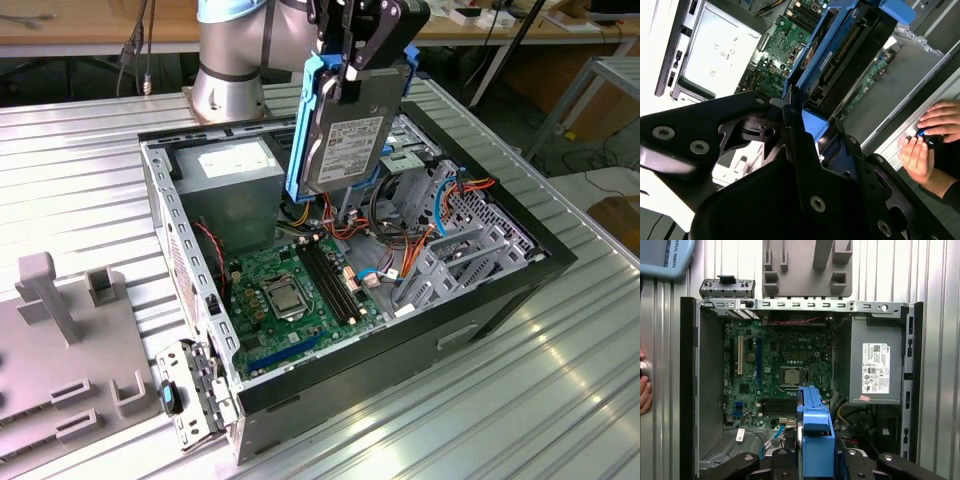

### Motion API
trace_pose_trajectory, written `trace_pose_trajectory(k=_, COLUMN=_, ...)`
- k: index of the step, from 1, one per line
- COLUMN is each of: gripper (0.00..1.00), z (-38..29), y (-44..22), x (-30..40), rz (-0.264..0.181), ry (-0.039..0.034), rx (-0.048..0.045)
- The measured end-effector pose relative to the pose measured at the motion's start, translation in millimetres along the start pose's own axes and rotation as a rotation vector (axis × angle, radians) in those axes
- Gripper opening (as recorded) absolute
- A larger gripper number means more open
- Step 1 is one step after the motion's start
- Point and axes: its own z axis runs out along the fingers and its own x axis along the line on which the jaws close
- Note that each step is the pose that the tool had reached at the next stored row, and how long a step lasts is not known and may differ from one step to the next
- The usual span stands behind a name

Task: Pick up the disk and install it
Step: 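Pick up the disk, then insert the disk into the insertion slot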

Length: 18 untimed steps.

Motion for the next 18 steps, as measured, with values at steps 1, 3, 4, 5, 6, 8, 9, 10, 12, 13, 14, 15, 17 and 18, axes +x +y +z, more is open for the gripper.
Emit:
trace_pose_trajectory(k=1, gripper=0.37, z=0.0, y=0.0, x=0.0, rz=0.0, ry=0.0001, rx=-0.0001)
trace_pose_trajectory(k=3, gripper=0.37, z=0.1, y=-0.1, x=0.1, rz=0.0, ry=-0.0001, rx=0.0)
trace_pose_trajectory(k=4, gripper=0.37, z=0.1, y=-0.1, x=0.1, rz=0.0, ry=0.0, rx=0.0)
trace_pose_trajectory(k=5, gripper=0.37, z=0.0, y=-0.1, x=0.1, rz=0.0, ry=0.0, rx=0.0)
trace_pose_trajectory(k=6, gripper=0.37, z=0.1, y=-0.2, x=0.1, rz=0.0, ry=0.0, rx=0.0)
trace_pose_trajectory(k=8, gripper=0.37, z=0.1, y=-0.5, x=0.1, rz=0.0, ry=-0.0001, rx=0.0)
trace_pose_trajectory(k=9, gripper=0.37, z=0.1, y=-0.7, x=0.1, rz=0.0, ry=-0.0001, rx=0.0)
trace_pose_trajectory(k=10, gripper=0.37, z=0.1, y=-0.8, x=0.1, rz=0.0, ry=0.0, rx=0.0)
trace_pose_trajectory(k=12, gripper=0.37, z=0.1, y=-0.9, x=0.1, rz=0.0, ry=-0.0001, rx=0.0)
trace_pose_trajectory(k=13, gripper=0.37, z=0.1, y=-0.9, x=0.1, rz=0.0, ry=-0.0001, rx=0.0)
trace_pose_trajectory(k=14, gripper=0.37, z=0.1, y=-0.9, x=0.1, rz=0.0, ry=0.0, rx=0.0)
trace_pose_trajectory(k=15, gripper=0.37, z=0.1, y=-0.9, x=0.1, rz=0.0, ry=-0.0001, rx=0.0)
trace_pose_trajectory(k=17, gripper=0.37, z=0.1, y=-1.0, x=0.1, rz=0.0, ry=-0.0001, rx=0.0)
trace_pose_trajectory(k=18, gripper=0.37, z=0.2, y=-1.1, x=0.1, rz=0.0, ry=0.0, rx=0.0)
